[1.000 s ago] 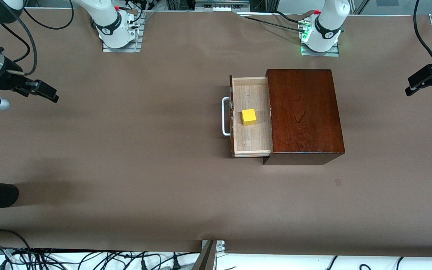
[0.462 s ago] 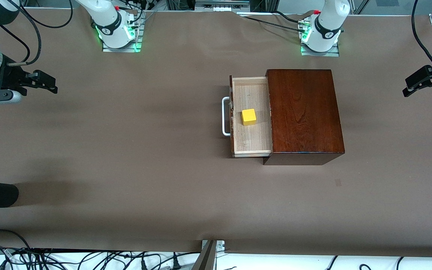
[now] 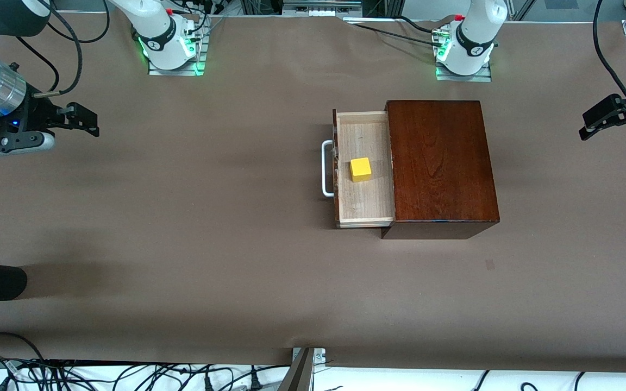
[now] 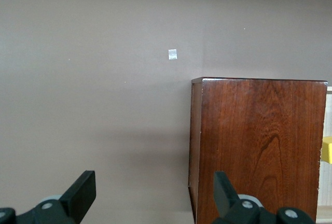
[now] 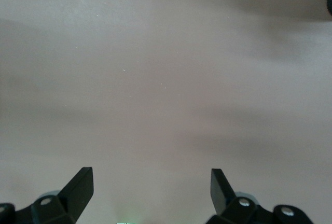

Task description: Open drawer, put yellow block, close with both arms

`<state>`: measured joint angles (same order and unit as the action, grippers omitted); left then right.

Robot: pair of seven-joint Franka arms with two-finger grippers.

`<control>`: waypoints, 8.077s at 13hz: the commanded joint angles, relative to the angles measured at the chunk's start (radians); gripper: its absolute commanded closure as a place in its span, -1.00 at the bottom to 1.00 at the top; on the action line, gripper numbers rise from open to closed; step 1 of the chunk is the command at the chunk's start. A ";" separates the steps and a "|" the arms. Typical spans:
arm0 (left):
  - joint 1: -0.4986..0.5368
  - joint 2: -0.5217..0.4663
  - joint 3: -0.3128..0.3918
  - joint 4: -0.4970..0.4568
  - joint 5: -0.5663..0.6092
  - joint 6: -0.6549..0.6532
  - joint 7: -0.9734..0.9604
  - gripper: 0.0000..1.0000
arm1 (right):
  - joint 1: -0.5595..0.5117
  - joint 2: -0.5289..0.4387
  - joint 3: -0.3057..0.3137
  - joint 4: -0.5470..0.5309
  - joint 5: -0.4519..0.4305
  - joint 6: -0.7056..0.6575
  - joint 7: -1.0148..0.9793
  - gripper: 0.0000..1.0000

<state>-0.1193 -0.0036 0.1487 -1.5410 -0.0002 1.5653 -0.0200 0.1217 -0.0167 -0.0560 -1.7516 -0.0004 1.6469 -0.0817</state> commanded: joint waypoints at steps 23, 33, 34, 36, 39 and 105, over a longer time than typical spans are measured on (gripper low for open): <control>-0.020 0.001 -0.110 0.025 -0.004 -0.019 -0.211 -1.00 | 0.012 0.000 -0.013 0.055 0.011 -0.012 -0.021 -1.00; -0.241 0.193 -0.221 0.081 -0.015 0.039 -0.849 -1.00 | 0.012 0.006 -0.015 0.067 0.017 -0.013 -0.021 -1.00; -0.273 0.226 -0.221 0.090 -0.015 0.053 -0.911 -1.00 | 0.012 0.006 -0.015 0.067 0.017 -0.013 -0.021 -1.00; -0.331 0.273 -0.231 0.094 -0.015 0.113 -1.062 -1.00 | 0.012 0.006 -0.015 0.067 0.017 -0.015 -0.021 -1.00; -0.387 0.356 -0.285 0.139 -0.015 0.160 -1.295 -1.00 | 0.012 0.006 -0.016 0.067 0.017 -0.013 -0.021 -1.00; 0.009 0.001 -0.376 -0.070 -0.038 -0.023 -0.619 -1.00 | 0.010 0.004 -0.031 0.069 0.046 -0.015 -0.127 -1.00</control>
<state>-0.1665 0.0589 -0.2225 -1.5670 -0.0124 1.5665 -0.7851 0.1320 -0.0094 -0.0833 -1.6976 0.0281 1.6474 -0.1980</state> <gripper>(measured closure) 0.000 0.000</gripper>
